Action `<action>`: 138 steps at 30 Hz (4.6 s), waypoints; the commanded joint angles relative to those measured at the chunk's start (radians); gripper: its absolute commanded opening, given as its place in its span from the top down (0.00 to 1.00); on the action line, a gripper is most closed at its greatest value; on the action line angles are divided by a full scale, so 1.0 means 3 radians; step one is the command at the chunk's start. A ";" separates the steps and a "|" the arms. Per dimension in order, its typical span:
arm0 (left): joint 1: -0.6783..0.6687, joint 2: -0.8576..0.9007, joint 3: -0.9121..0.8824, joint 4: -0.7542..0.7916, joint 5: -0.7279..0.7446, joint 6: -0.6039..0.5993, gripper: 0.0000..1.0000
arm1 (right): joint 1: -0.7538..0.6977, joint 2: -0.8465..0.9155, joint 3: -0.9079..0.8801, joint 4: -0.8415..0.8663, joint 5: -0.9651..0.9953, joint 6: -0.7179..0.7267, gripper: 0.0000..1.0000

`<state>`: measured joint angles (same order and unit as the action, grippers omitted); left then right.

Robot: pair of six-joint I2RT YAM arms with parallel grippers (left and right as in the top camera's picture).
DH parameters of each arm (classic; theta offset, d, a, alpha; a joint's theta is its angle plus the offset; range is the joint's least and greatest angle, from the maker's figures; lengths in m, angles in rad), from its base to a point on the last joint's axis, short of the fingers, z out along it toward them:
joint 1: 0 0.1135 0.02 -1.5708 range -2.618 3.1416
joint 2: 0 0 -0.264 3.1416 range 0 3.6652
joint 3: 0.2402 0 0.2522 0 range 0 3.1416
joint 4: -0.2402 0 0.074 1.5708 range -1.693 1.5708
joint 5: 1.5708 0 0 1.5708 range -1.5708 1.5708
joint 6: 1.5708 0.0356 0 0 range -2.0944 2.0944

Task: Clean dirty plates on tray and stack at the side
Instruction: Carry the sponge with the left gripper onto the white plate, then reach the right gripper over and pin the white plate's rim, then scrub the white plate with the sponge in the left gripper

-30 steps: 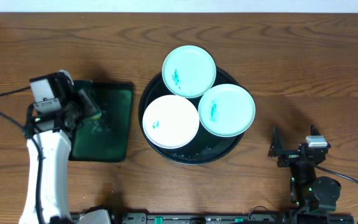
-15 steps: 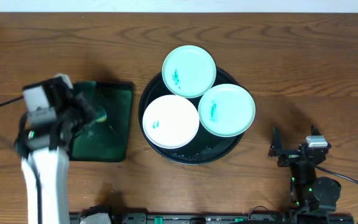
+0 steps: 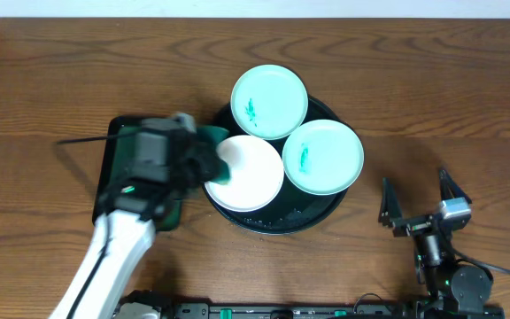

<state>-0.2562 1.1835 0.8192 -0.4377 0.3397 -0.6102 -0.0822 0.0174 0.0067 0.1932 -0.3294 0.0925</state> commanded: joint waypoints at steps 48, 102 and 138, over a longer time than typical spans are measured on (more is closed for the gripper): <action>-0.0341 0.0064 0.0008 0.0387 -0.0923 0.0076 0.29 | 0.1088 0.4664 0.4093 -0.2598 -0.0191 0.0577 0.53; -0.0426 0.1157 0.0006 0.0715 -0.0889 -0.0251 0.34 | 0.2082 0.7149 0.5272 -0.3249 0.0322 -0.0350 0.98; -0.0453 0.1236 0.0013 0.0668 -0.1485 -0.0189 0.78 | 0.2082 0.7149 0.5165 -0.3225 0.0435 -0.0348 0.99</action>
<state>-0.3996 1.5795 0.8268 -0.2623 -0.1364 -0.6762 0.5438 2.1578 1.5776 -0.7742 -0.2203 -0.0113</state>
